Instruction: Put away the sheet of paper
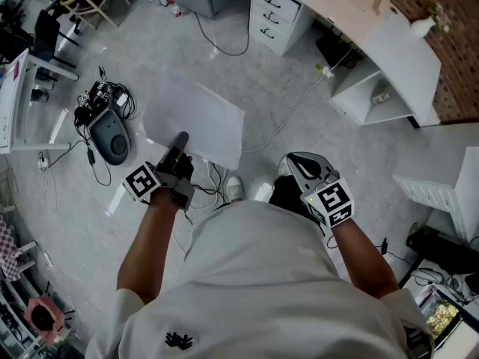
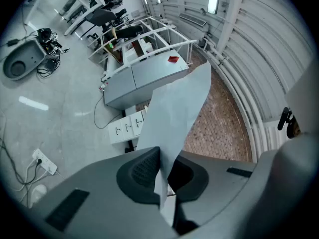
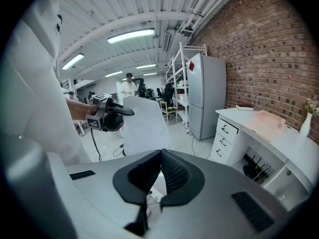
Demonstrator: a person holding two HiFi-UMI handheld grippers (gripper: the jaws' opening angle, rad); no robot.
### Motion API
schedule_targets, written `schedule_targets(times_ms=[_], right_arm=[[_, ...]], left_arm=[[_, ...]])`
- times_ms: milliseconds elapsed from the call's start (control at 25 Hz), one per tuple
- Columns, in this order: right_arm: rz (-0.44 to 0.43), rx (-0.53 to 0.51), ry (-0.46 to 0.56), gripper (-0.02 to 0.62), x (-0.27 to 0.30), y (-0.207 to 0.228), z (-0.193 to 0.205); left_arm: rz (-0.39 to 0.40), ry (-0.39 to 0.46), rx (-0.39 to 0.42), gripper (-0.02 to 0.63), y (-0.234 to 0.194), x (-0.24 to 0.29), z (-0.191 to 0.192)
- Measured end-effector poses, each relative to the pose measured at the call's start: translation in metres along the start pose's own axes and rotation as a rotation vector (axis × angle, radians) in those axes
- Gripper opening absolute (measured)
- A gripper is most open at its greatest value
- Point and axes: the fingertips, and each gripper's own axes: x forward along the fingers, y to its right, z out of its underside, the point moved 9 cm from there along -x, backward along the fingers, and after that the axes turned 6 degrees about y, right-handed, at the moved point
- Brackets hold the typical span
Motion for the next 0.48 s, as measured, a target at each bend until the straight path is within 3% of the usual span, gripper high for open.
schedule_targets(times_ms=[200, 480], right_arm=[[0.024, 0.026, 0.004, 0.028, 0.012, 0.011, -0.001], [0.097, 0.058, 0.047, 0.028, 0.022, 0.123, -0.015]], left_arm=[[0.026, -0.029, 0.011, 0.023, -0.01, 0.037, -0.015], [0.095, -0.114, -0.043, 0.023, 0.031, 0.166, 0.004]])
